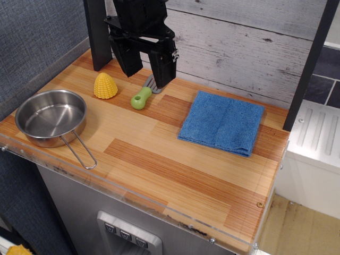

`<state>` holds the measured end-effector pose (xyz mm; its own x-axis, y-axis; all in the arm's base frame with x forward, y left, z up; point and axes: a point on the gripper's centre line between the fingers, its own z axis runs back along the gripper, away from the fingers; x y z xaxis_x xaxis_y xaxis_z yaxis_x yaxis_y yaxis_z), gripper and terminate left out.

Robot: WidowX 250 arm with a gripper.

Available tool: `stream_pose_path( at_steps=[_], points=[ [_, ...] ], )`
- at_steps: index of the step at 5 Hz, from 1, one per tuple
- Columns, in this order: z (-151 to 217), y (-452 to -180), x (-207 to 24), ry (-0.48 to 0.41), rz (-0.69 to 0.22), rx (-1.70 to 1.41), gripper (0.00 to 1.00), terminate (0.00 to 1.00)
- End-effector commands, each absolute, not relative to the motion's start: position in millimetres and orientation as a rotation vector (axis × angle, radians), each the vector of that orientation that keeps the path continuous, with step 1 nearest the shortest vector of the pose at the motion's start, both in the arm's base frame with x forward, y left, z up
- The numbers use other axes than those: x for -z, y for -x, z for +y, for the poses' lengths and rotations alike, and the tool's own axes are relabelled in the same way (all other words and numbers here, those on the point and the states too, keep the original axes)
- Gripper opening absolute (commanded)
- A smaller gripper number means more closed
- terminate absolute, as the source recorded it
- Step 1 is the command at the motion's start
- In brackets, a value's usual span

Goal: Move the food to the right of the cloth

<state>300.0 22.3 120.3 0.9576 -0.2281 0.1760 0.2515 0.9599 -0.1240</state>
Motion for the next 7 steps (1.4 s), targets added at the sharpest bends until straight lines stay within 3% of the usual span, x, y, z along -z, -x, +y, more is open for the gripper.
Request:
stream_pose_path(
  at_steps=[1,4,7],
  points=[
    [22,-300,-120,0.146,-0.161,0.244,1.00,0.00],
    [120,-322,-113,0.138,-0.192,0.159,1.00,0.00],
    [139,-345,-86,0.029,-0.129,0.240,1.00,0.00]
  ],
)
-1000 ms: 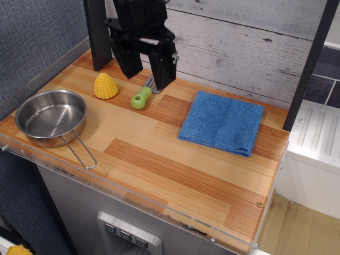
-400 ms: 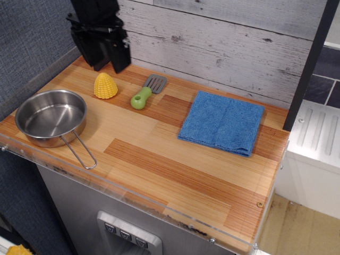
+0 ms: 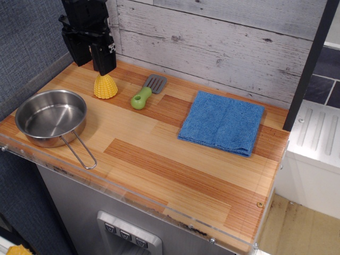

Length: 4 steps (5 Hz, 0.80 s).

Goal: Move the food to the right of the cloth

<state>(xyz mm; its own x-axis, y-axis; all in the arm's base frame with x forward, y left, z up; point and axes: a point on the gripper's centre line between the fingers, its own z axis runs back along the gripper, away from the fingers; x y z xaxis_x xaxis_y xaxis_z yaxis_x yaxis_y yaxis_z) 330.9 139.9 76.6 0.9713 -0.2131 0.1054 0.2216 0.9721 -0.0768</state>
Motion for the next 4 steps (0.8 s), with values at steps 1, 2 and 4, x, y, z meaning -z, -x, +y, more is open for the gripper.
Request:
stream_pose_path(
  at_steps=[1,2,4],
  points=[
    [139,-347,-73,0.021,-0.117,0.225,1.00,0.00],
    [147,-353,-60,0.010,-0.116,0.191,1.00,0.00],
    [156,-360,-44,0.011,-0.095,0.155,1.00,0.00]
  ],
)
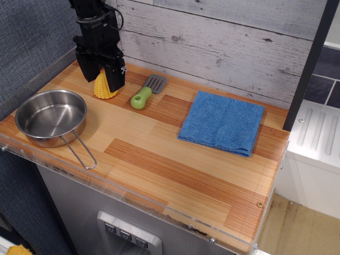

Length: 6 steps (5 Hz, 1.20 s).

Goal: Move the food to the right of the cloth

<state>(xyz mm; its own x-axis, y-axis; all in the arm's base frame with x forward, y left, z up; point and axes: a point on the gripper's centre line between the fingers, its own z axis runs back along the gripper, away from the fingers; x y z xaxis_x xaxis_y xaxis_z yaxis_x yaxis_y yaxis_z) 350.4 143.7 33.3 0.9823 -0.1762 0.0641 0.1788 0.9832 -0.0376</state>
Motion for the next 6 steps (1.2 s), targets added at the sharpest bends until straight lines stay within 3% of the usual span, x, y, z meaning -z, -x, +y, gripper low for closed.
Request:
stream_pose_path(
  at_steps=[1,2,3,4,5,6],
  points=[
    [159,-363,-40,0.006,-0.095,0.146,0.00,0.00],
    [159,-362,-38,0.009,-0.089,0.135,0.00,0.00],
    [156,-354,-52,0.024,-0.108,0.101,0.00,0.00],
    [116,-342,-102,0.015,-0.228,0.072,0.00,0.00],
    [68,-346,-121,0.038,-0.315,0.204,0.00,0.00],
    [17,-352,-99,0.070,-0.283,0.384,0.00,0.00]
  ],
)
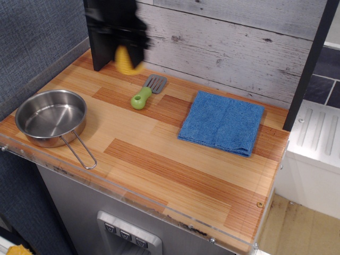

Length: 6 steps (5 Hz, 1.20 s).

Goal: Move the food to the right of the cloth

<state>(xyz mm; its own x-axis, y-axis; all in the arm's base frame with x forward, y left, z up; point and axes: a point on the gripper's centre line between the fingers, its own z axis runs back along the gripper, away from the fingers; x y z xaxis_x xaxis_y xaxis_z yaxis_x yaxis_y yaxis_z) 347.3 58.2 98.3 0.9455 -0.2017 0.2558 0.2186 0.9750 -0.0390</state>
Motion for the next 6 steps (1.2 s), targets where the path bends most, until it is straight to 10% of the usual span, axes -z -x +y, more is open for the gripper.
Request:
stream_pose_path(
  at_steps=[1,3,4,6],
  points=[
    [-33,-356,-78,0.077,-0.218,0.501,0.00,0.00],
    [-126,-362,-66,0.039,-0.212,0.560,0.00,0.00],
    [-119,-359,-71,0.033,-0.226,0.531,1.00,0.00],
    [-88,-354,-90,0.028,-0.263,0.465,1.00,0.00]
  ],
)
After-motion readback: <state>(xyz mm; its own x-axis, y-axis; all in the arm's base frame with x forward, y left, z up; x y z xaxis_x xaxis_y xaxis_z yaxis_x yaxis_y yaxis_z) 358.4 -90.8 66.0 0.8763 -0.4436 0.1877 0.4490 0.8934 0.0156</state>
